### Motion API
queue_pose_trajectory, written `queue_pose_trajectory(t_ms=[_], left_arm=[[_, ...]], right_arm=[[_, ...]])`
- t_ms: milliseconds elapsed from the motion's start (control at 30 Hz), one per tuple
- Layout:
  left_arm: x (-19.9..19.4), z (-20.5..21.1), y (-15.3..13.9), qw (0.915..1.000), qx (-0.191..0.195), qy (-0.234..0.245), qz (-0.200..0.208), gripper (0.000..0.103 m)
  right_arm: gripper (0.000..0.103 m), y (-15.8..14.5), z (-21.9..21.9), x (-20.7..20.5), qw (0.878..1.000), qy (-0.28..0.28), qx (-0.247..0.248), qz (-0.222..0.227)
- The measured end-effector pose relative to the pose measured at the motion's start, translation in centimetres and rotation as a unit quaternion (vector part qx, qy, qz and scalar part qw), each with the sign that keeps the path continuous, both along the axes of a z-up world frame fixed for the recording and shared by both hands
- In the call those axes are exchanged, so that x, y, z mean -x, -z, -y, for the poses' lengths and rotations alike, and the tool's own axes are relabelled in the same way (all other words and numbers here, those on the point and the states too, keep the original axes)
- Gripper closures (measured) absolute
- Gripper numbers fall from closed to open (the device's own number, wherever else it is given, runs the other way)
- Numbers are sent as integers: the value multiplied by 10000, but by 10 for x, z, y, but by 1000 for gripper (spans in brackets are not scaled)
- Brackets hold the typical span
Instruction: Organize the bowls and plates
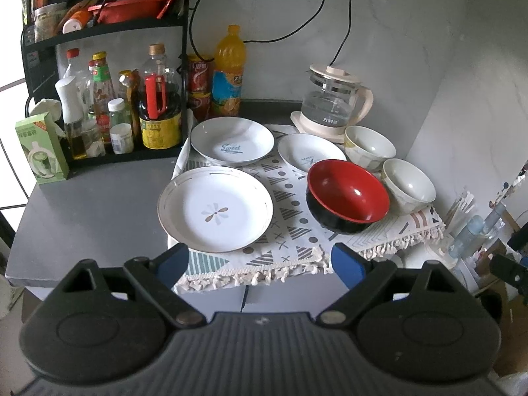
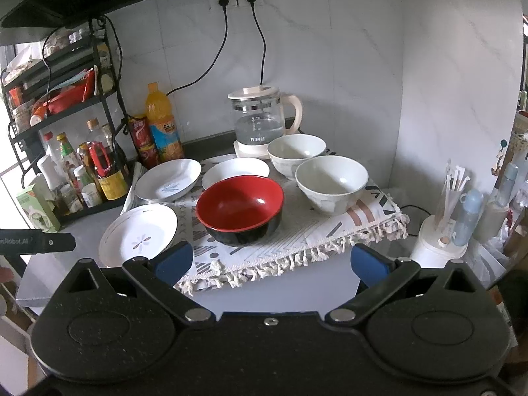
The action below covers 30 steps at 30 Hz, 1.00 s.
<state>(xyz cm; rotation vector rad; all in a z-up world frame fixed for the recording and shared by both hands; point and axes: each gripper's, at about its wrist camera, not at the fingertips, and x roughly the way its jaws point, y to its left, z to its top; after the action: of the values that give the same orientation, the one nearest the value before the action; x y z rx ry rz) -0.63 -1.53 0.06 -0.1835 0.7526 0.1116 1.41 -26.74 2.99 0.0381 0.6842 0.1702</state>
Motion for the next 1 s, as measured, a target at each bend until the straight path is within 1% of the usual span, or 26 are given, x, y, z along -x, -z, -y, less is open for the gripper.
queue_pose_trajectory(t_ms=[200,467,567,800,1000], left_arm=[[0,0,-1,10000,41,-42,-22,11],[-8,-4,-3,9999,57,-99,55,11],[-15,-3,1,9999,77,-92,23,11],[-35,1,4,9999,84,-81,24,11],[-57,3,8,9998,166,-83,-23,11]], right_arm=[[0,2,-1,-3,10000,36,1,-9],[0,7,-2,-10,10000,-11,93,-33],[0,8,-2,-15,9999,19,153,-10],[0,13,6,-37,9999,91,97,-84],[0,18,12,-56,9998,68,-4,-183]])
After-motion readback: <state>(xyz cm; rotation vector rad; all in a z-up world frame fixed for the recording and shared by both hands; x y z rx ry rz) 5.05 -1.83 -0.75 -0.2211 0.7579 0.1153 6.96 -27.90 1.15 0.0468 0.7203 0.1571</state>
